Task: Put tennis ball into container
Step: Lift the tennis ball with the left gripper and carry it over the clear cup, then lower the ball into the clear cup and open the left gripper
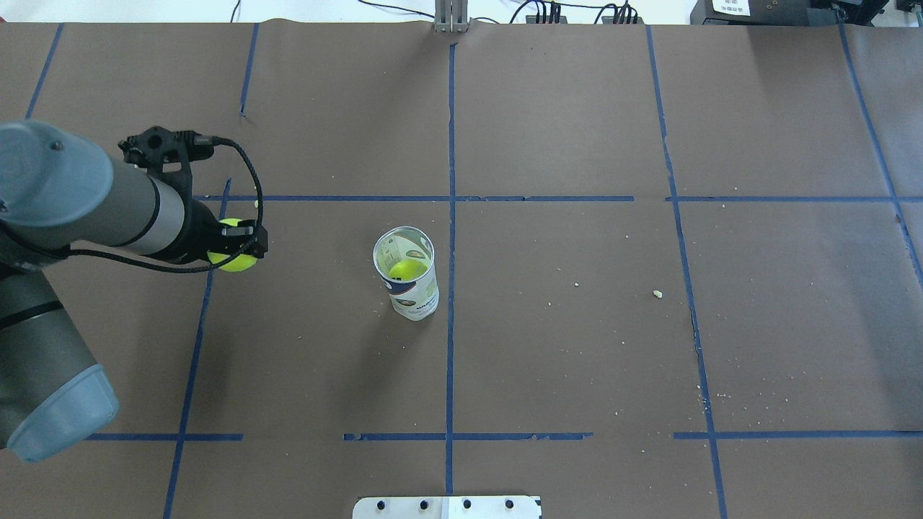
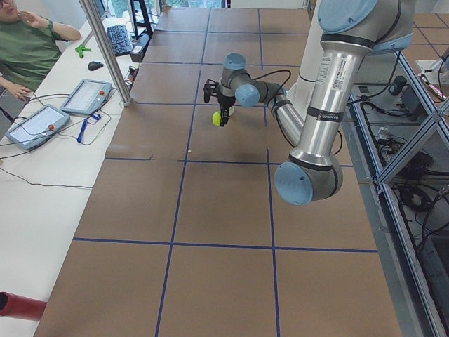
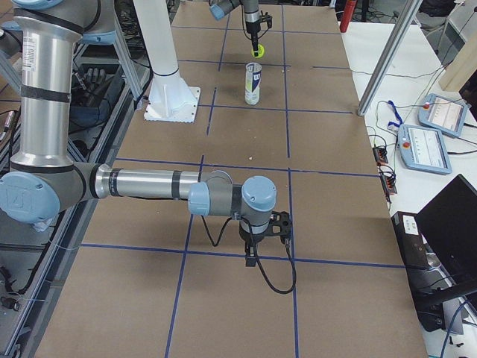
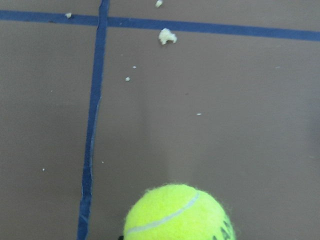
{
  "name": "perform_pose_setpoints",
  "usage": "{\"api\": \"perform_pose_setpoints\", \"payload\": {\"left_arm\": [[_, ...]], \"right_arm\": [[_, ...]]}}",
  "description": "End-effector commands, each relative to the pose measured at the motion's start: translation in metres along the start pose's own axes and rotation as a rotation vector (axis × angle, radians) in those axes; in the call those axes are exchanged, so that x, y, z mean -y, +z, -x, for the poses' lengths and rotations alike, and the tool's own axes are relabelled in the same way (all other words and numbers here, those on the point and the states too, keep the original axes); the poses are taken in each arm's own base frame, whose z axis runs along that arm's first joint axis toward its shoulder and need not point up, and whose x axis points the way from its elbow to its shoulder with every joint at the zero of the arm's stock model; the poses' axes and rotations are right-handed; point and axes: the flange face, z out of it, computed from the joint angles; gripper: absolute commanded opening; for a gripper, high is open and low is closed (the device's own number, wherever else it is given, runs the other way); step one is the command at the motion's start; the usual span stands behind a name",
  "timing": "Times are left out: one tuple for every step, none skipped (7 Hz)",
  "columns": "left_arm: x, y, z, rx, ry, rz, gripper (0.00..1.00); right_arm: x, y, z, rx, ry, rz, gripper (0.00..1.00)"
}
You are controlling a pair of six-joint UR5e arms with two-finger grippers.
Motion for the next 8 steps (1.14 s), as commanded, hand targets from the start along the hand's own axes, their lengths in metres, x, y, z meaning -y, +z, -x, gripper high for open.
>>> {"api": "perform_pose_setpoints", "payload": {"left_arm": [[0.006, -0.080, -0.067, 0.014, -0.033, 0.031, 0.01], [0.007, -0.097, -0.098, -0.008, -0.083, 0.047, 0.01], [0.018, -0.100, -0.129, -0.018, -0.135, 0.046, 0.01], [0.029, -0.089, -0.166, -0.004, -0.178, 0.061, 0.01], [0.023, -0.073, -0.191, 0.017, -0.174, 0.091, 0.02], [0.012, -0.065, -0.199, 0.021, -0.164, 0.109, 0.03], [-0.003, -0.047, -0.207, 0.036, -0.144, 0.141, 0.11], [-0.008, -0.047, -0.210, 0.033, -0.138, 0.149, 0.14]], "right_arm": [[0.000, 0.000, 0.000, 0.000, 0.000, 0.000, 1.00], [0.000, 0.000, 0.000, 0.000, 0.000, 0.000, 1.00], [0.000, 0.000, 0.000, 0.000, 0.000, 0.000, 1.00], [0.001, 0.000, 0.000, 0.000, -0.001, -0.001, 1.00], [0.000, 0.000, 0.000, 0.002, 0.000, 0.000, 1.00], [0.000, 0.000, 0.000, 0.000, 0.000, 0.000, 1.00], [0.000, 0.000, 0.000, 0.000, 0.000, 0.000, 1.00], [0.000, 0.000, 0.000, 0.000, 0.000, 0.000, 1.00]]}}
